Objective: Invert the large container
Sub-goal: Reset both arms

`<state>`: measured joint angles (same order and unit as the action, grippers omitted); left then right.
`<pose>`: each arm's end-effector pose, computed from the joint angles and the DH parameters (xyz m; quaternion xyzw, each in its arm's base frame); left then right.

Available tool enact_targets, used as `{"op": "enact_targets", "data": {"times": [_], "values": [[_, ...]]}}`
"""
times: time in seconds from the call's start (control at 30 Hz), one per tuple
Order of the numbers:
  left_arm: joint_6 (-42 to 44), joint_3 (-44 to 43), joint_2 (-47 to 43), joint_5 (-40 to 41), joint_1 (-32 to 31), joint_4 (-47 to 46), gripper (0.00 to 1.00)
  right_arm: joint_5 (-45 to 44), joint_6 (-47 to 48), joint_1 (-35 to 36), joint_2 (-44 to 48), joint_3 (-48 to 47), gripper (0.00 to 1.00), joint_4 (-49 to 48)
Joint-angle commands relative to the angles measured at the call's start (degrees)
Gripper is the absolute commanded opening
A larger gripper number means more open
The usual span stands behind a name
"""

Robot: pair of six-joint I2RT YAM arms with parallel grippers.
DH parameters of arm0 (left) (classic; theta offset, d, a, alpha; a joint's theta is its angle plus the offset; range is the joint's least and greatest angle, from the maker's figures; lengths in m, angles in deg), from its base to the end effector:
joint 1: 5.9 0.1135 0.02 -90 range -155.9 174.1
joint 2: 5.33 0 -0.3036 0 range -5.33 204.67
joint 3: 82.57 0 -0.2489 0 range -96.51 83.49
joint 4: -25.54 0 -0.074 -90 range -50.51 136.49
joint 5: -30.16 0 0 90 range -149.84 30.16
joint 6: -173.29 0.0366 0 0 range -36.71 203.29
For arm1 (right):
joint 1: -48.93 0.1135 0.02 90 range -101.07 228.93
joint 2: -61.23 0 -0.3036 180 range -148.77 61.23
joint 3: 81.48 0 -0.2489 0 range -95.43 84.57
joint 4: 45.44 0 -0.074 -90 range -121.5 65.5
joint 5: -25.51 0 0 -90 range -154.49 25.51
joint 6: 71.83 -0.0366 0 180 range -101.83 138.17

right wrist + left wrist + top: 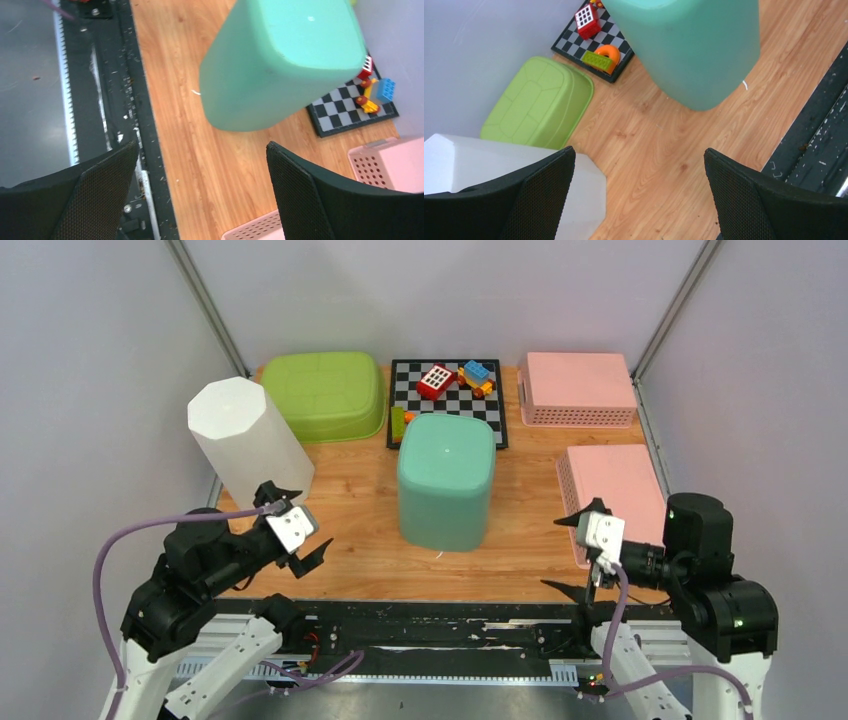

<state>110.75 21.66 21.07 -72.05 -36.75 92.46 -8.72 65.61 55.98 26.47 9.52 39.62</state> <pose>0.0087 -0.0142 0.4043 0.4457 0.6699 -0.1031 0.5848 -0.0064 0.0297 0.4401 -0.5572 0.5776 0.2310 0.5500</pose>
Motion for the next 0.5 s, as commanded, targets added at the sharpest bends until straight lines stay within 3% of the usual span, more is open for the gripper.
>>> {"op": "enact_targets", "data": {"times": [0.0,0.1,0.47], "values": [[0.92,4.06,-3.28,1.06,0.27,1.52,1.0,6.47,13.67,-0.7,3.6,0.18,1.0,15.75],[0.2,6.41,-4.48,0.88,0.82,-0.33,1.0,6.75,16.45,-0.7,5.67,0.46,1.0,20.67],[-0.97,9.49,-6.67,0.48,2.02,-4.02,1.0,7.97,15.78,-0.72,8.19,2.98,1.0,20.74]]}}
